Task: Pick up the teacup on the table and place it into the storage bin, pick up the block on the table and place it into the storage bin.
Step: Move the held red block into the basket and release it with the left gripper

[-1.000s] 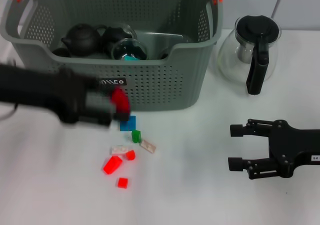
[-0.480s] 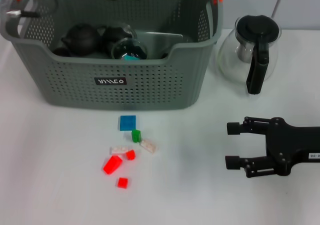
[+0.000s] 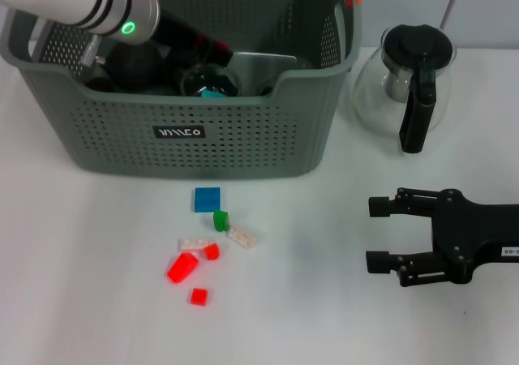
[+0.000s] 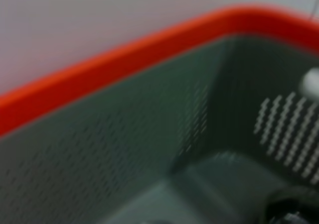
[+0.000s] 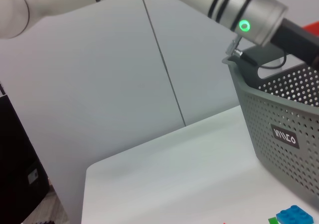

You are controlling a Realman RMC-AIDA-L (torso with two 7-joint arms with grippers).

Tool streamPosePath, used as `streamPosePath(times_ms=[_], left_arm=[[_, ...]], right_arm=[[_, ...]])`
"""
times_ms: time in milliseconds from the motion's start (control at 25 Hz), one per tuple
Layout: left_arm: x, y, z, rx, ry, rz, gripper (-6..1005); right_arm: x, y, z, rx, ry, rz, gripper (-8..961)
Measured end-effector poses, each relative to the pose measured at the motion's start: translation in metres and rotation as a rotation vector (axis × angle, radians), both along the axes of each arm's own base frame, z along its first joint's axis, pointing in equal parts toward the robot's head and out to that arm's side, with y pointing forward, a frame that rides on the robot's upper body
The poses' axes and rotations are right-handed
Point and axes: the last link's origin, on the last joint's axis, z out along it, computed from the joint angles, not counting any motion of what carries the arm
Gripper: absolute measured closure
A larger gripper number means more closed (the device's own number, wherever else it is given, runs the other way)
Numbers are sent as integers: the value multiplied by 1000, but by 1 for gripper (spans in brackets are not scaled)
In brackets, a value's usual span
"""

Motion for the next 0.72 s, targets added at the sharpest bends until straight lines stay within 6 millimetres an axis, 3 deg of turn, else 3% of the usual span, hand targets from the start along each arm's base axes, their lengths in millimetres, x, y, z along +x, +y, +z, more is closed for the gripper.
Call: streamPosePath(times_ms=[200, 400, 600, 720], left_arm=[[-7, 1, -7, 1, 48, 30, 296], [2, -3, 0, -11, 14, 37, 279], [22, -24, 30, 74, -109, -33, 262], [29, -44, 59, 126, -229, -78, 147]], right_arm=[[0, 0, 0, 1, -1, -1, 39], [0, -1, 0, -1, 1, -2, 38], [2, -2, 0, -1, 3, -7, 38], [2, -2, 0, -2, 3, -8, 39]])
